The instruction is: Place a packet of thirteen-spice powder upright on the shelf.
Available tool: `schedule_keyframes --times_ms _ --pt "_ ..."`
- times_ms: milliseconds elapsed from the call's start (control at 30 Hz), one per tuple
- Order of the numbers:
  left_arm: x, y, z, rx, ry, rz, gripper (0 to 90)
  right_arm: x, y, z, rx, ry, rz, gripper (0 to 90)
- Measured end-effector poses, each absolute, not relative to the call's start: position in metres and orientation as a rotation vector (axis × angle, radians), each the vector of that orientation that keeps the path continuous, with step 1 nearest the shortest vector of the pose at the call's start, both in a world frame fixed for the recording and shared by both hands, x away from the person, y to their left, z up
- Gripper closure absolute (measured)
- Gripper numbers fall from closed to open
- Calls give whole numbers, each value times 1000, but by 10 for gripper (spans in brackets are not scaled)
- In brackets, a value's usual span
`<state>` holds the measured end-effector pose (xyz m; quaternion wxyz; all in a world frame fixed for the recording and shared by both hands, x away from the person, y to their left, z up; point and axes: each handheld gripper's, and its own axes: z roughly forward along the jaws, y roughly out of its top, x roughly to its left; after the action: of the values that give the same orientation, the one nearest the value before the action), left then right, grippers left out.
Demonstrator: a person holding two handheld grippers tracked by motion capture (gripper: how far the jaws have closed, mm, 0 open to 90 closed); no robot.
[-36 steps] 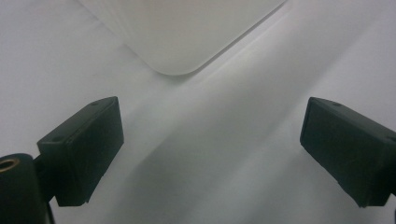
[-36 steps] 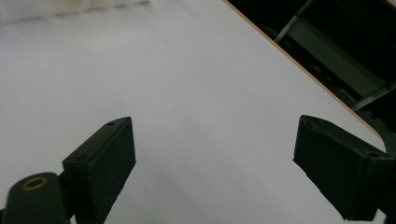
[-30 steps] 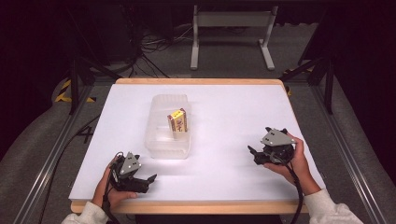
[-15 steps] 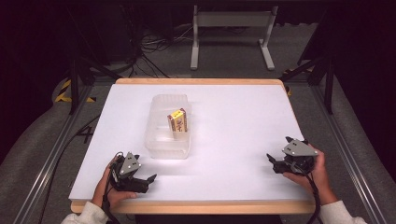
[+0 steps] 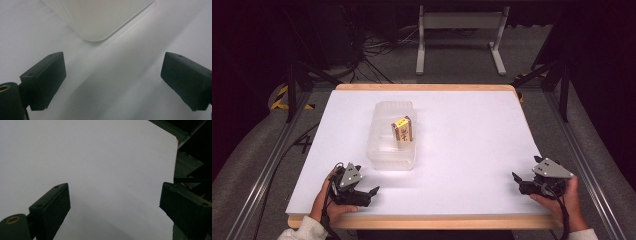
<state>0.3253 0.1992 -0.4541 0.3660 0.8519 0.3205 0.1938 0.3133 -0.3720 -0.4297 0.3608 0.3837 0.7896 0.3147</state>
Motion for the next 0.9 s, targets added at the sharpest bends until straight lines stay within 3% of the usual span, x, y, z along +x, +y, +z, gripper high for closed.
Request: schedule_keyframes --times_ms 900 --pt "329 198 -454 2189 829 496 67 302 -376 -437 1005 2039 834 95"
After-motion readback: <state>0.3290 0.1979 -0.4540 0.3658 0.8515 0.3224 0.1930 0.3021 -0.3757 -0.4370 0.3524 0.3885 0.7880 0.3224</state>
